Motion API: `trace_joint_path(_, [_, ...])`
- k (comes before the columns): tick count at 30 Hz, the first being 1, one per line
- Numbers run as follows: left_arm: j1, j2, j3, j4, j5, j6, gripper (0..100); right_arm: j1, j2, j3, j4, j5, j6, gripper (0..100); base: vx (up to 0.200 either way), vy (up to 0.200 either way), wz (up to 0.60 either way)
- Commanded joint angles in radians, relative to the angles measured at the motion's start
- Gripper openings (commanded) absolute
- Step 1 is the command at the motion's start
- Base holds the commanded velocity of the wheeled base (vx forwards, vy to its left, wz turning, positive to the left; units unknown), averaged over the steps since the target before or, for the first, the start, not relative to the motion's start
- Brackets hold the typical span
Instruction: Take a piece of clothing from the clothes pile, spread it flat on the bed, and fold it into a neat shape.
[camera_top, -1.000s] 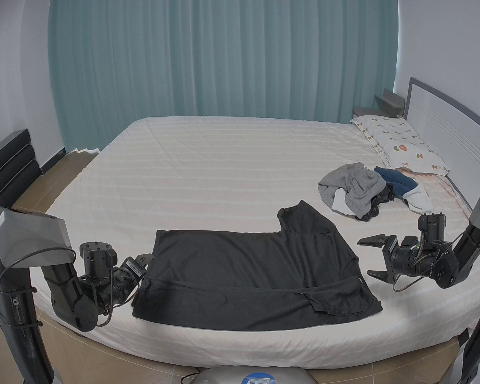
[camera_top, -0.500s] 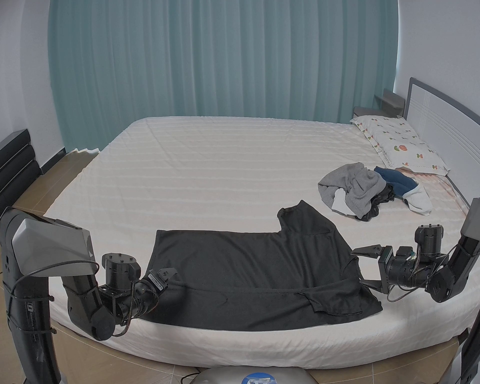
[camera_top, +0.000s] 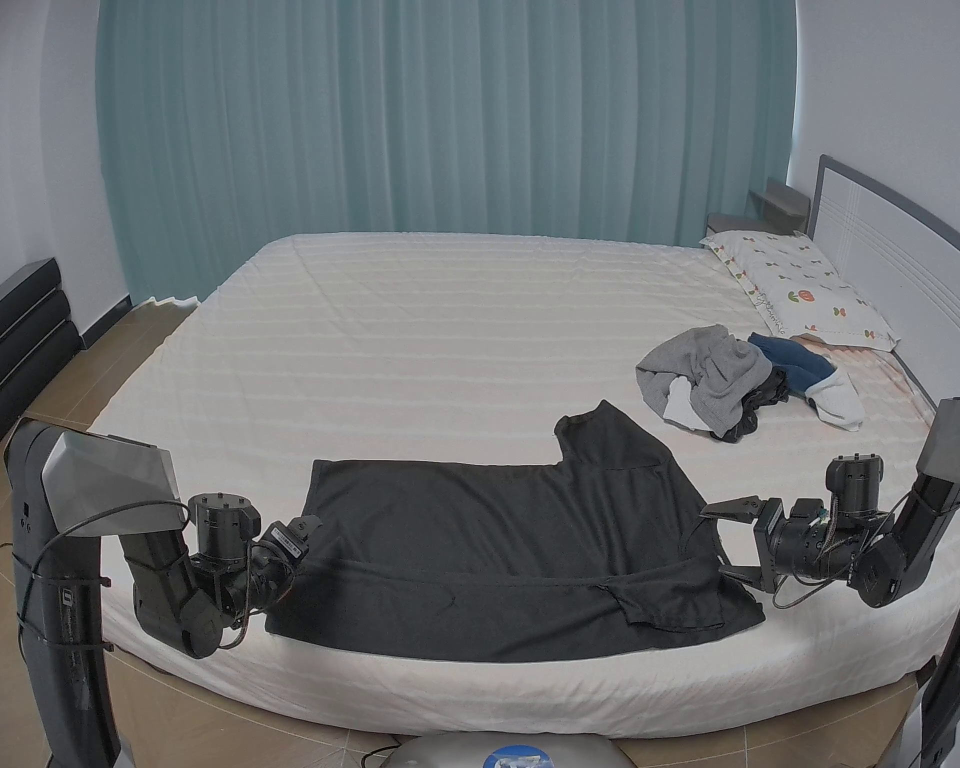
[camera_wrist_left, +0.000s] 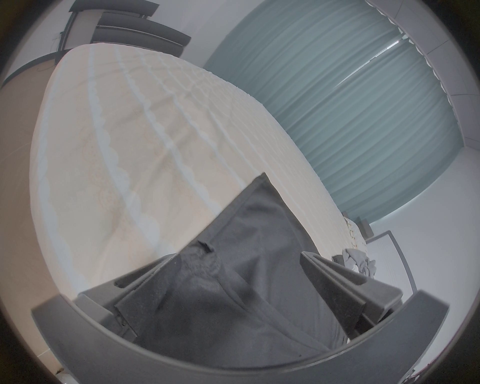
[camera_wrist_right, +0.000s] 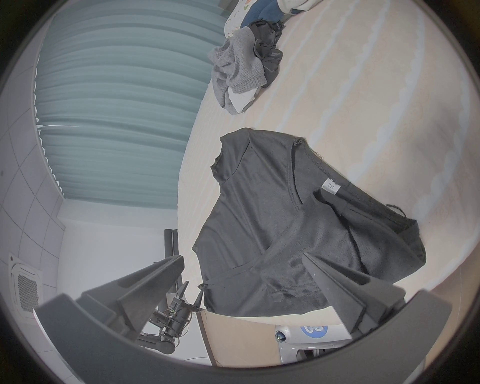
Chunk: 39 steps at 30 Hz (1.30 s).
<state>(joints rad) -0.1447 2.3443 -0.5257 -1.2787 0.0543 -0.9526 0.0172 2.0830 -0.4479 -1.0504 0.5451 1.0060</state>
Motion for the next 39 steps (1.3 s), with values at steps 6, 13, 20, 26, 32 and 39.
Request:
trace_joint_path(6, [0.036,-0.023,-0.002,-0.001,0.001,-0.003,100,0.001,0.006,0.000,-0.002,-0.086,-0.073,100,0.000,0.000,0.00])
trace_joint_path(13, [0.076,-0.020,-0.003,-0.001,-0.013,-0.008,100,0.027,0.074,-0.012,-0.002,-0.197,-0.236,100,0.000,0.000,0.00])
trace_joint_path(20, [0.076,-0.003,-0.003,0.001,-0.013,-0.006,100,0.049,0.167,-0.005,-0.106,-0.237,-0.314,100,0.000,0.000,0.00])
trace_joint_path(26, [0.074,0.000,-0.003,-0.001,-0.013,-0.006,100,0.050,0.206,-0.026,-0.155,-0.238,-0.320,100,0.000,0.000,0.00])
trace_joint_path(32, [0.073,0.001,-0.003,-0.001,-0.013,-0.006,100,0.049,0.224,-0.037,-0.155,-0.238,-0.322,100,0.000,0.000,0.00])
trace_joint_path(39, [0.068,0.001,-0.002,-0.001,-0.013,-0.003,100,0.047,0.243,-0.045,-0.157,-0.238,-0.323,100,0.000,0.000,0.00])
